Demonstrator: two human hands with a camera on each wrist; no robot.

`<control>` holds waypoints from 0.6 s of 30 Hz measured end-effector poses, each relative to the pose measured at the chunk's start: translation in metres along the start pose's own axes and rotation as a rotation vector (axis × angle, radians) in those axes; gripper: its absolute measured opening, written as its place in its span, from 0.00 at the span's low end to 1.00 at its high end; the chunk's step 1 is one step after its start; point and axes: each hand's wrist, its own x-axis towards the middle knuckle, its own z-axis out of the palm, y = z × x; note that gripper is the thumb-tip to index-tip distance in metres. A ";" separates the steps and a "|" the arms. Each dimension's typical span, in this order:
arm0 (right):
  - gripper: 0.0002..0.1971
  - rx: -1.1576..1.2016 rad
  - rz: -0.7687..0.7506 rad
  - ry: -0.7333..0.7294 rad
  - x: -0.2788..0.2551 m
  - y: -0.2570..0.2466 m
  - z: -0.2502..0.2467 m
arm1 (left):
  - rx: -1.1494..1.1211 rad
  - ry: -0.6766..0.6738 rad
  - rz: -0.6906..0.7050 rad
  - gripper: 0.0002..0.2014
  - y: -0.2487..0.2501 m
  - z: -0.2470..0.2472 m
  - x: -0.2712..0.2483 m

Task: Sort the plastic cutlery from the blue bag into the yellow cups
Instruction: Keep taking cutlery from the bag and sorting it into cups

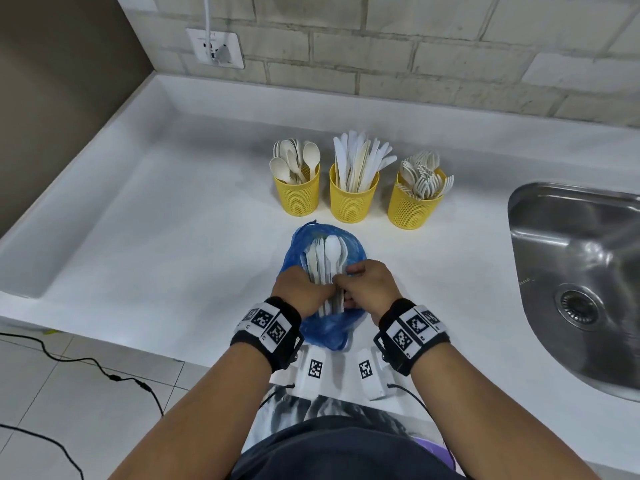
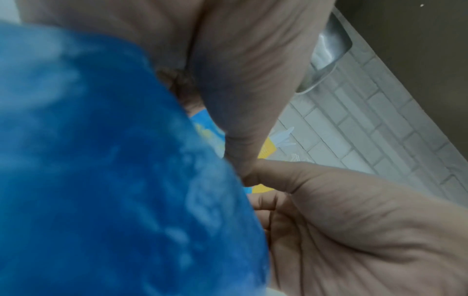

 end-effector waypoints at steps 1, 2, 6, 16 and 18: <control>0.07 -0.014 -0.013 0.003 0.001 -0.001 0.000 | 0.000 -0.009 -0.003 0.10 0.001 -0.001 0.000; 0.09 -0.038 -0.028 0.007 0.002 0.000 0.001 | 0.002 -0.022 -0.014 0.11 0.002 -0.002 0.000; 0.10 -0.135 -0.083 -0.024 0.008 0.000 0.008 | -0.001 -0.048 -0.054 0.14 0.003 -0.008 0.001; 0.10 -0.068 -0.091 -0.030 0.011 0.002 0.009 | -0.182 -0.121 -0.044 0.06 -0.003 -0.016 0.001; 0.08 -0.048 -0.089 -0.042 0.011 0.002 0.010 | -0.245 -0.131 -0.050 0.08 -0.004 -0.015 0.001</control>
